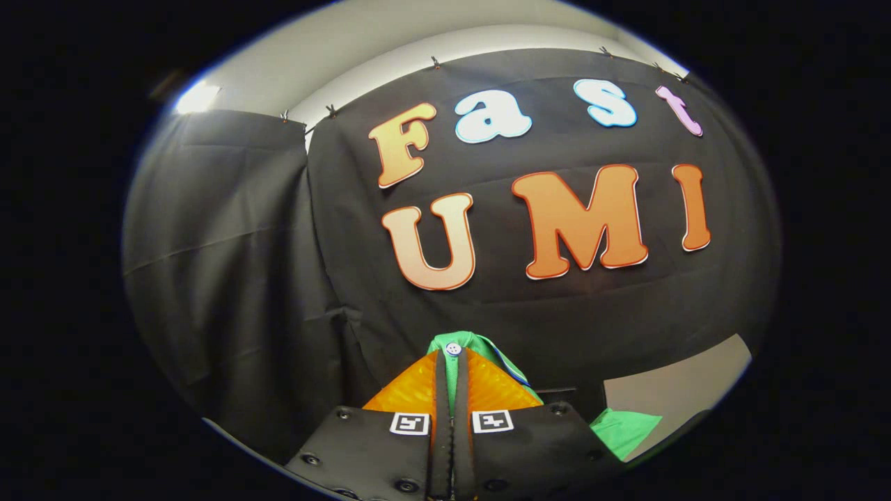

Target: Put the clothes into the washing machine and then close the washing machine lid.

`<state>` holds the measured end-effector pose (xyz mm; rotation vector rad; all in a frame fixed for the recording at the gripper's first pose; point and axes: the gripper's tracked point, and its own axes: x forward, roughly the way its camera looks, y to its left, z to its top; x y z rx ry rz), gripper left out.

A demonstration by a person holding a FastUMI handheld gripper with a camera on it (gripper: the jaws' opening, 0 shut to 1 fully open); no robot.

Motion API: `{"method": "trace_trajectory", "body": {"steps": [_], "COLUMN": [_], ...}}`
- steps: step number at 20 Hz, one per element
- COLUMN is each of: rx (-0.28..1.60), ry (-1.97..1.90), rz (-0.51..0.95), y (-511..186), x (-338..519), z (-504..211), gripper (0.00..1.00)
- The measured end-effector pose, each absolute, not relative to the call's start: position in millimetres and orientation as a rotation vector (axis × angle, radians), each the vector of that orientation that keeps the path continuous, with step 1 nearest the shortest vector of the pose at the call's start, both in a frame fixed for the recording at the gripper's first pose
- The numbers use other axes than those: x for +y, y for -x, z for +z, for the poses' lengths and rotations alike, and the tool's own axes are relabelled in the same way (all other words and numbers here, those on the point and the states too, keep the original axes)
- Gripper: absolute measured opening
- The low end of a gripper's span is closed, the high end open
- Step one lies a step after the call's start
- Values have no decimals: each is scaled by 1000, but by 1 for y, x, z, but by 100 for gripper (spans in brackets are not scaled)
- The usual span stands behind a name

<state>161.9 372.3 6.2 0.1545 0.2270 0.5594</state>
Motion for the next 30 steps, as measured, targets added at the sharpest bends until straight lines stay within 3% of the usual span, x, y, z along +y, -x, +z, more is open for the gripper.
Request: {"method": "trace_trajectory", "body": {"steps": [9, 22, 30], "rx": [373, 818, 1041], "ry": [-196, -68, -7], "rz": [578, 494, 415], "y": [-187, -191, -188], "x": [415, 433, 430], "z": [-75, -382, -499], "gripper": [9, 9, 10]}}
